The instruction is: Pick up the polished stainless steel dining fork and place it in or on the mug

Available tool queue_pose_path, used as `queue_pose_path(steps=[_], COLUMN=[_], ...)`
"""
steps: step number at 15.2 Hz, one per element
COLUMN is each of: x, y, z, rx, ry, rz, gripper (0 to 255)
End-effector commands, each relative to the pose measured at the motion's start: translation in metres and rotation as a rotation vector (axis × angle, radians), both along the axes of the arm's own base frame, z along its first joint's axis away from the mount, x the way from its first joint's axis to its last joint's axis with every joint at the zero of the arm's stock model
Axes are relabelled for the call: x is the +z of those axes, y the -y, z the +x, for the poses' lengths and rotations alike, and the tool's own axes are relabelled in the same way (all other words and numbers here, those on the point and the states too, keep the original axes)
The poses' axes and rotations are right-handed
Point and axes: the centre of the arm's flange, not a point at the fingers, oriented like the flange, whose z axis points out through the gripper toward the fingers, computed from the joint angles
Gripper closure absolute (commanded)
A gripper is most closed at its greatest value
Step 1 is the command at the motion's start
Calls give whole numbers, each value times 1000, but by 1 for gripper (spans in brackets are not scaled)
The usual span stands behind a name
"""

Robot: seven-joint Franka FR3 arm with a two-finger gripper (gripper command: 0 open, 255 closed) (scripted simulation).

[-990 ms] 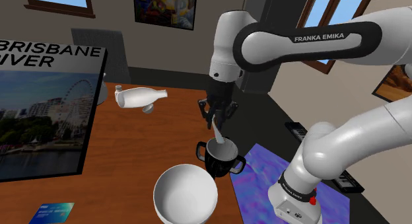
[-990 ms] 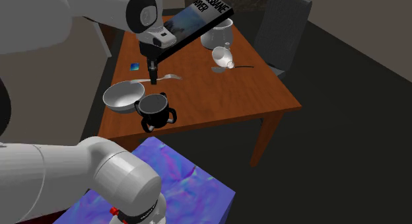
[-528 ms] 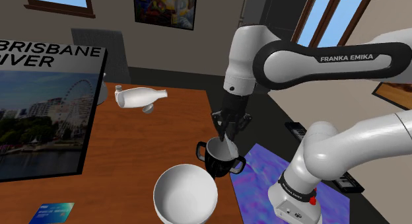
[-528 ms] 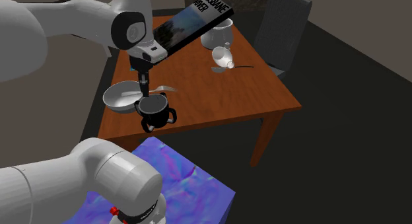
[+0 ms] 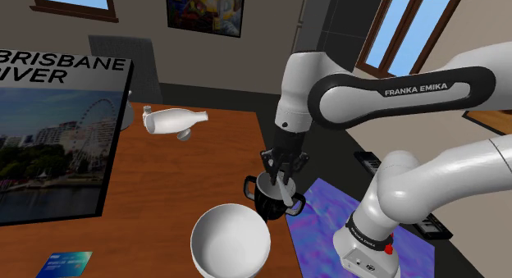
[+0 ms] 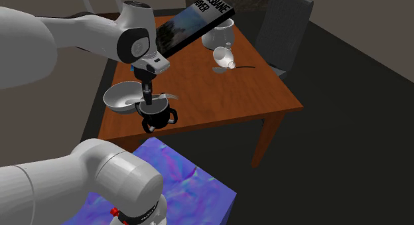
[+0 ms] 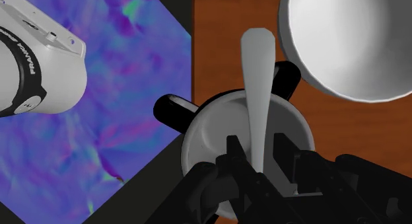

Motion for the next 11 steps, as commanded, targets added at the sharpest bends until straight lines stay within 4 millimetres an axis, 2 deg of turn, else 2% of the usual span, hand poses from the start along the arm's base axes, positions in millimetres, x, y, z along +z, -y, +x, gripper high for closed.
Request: queue_pose_path(steps=[1,6,7,11], x=[-2,-2,-3,-3], y=[0,0,-1,0], z=[0,0,0,0], rx=[0,0,0,0], ry=[1,1,1,1], rz=[0,0,0,0], gripper=[255,255,0,0])
